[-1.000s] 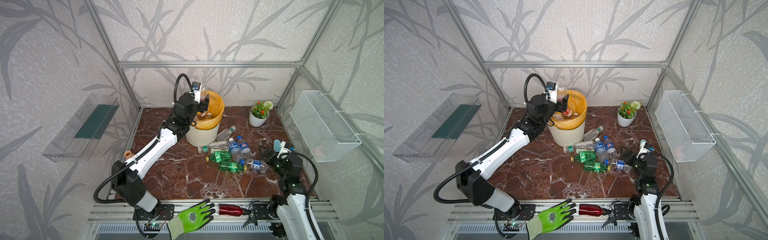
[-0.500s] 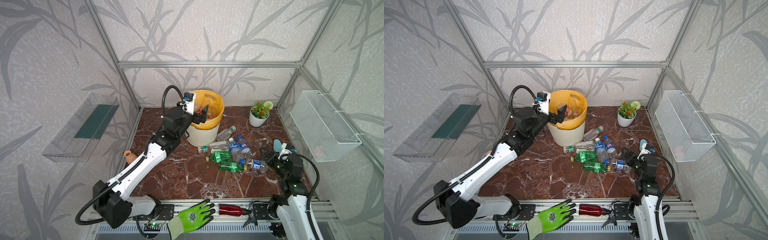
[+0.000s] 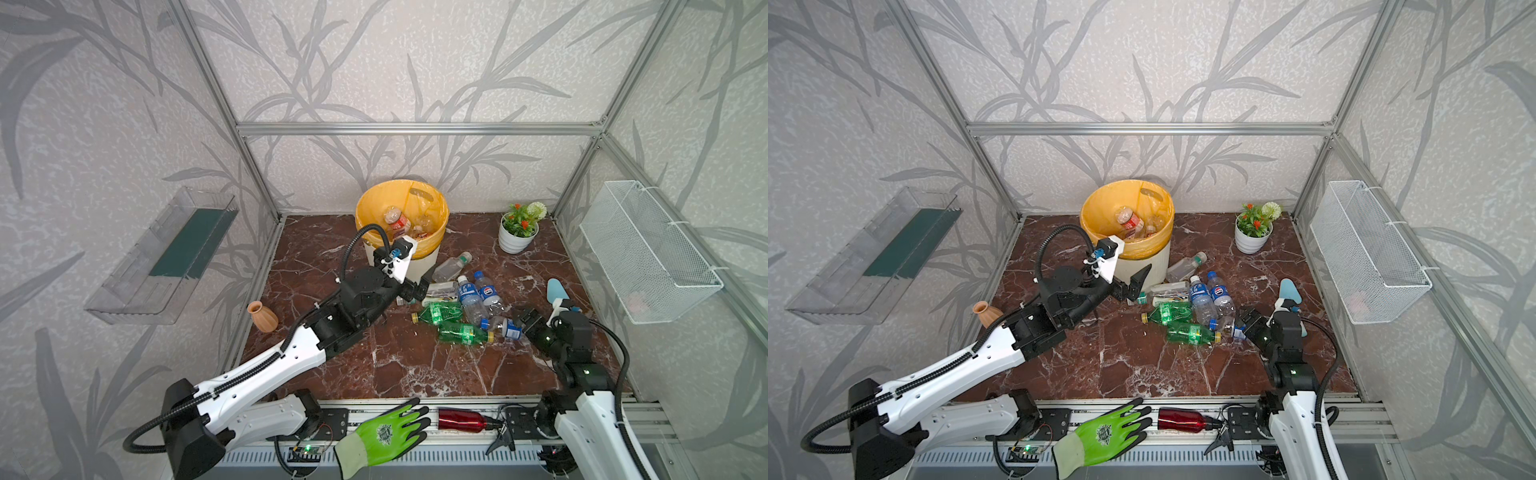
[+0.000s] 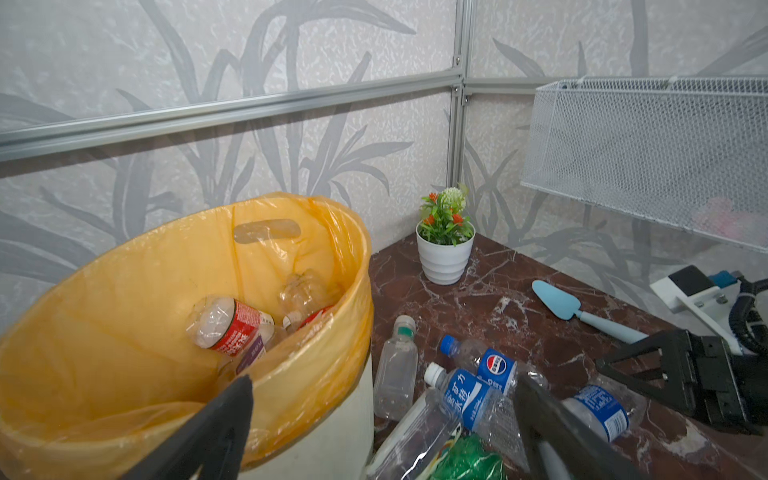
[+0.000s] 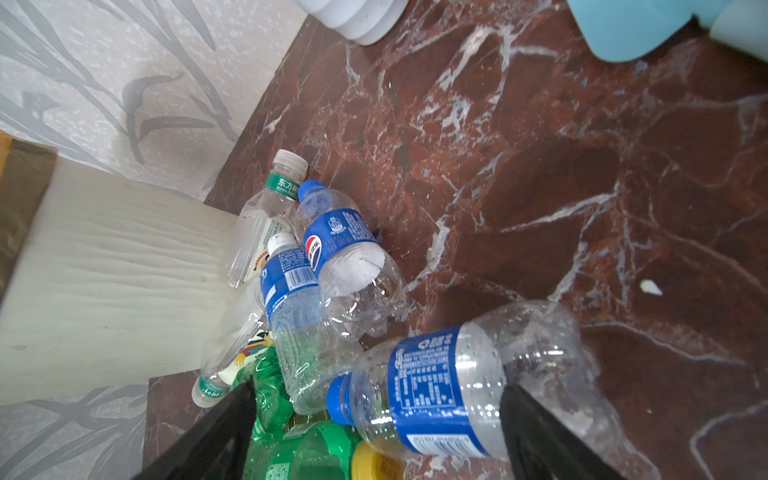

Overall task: Throw the plastic bottles in the bin
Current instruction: 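Lower the left gripper back toward the green bottles in the pile, then close the right gripper on the crushed clear blue-labelled bottle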

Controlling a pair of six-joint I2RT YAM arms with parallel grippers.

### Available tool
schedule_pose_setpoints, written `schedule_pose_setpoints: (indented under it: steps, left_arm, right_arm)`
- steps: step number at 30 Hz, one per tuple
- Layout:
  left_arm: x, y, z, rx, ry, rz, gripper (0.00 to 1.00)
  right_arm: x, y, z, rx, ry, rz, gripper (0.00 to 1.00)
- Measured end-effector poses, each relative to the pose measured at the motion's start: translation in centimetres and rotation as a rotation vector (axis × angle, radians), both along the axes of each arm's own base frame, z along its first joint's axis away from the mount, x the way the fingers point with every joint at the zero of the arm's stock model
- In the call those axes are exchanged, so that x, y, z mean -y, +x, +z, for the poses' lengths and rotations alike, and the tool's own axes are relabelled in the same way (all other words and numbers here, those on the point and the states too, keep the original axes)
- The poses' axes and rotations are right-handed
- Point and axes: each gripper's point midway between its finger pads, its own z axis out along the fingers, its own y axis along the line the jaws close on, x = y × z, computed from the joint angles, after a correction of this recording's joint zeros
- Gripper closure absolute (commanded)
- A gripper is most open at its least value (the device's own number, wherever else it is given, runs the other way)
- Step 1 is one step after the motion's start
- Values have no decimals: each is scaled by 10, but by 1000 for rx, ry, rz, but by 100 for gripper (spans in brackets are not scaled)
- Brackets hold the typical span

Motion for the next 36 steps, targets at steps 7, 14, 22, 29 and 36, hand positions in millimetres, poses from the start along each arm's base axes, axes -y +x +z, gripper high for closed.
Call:
schedule_pose_setpoints:
  steps: [7,14,22,29,36]
  left_arm:
    - [9,-15,-44,-81,76,-25,3]
    - [18,-18,-77,-143,139,-40,3]
    - [38,-25,-109,-195,211,-83,4]
    - [43,-27,-123,-215,244,-93,5]
    - [43,-27,-123,-214,246,-94,5]
  right_arm:
    - [-8,-6,1,-54,9,-16,8]
    - [-16,-10,-9,-132,39,-34,6]
    - [-13,-10,-24,-192,48,-109,3]
    - [-4,-2,-44,-258,10,-169,3]
    - [6,0,-56,-292,-43,-219,6]
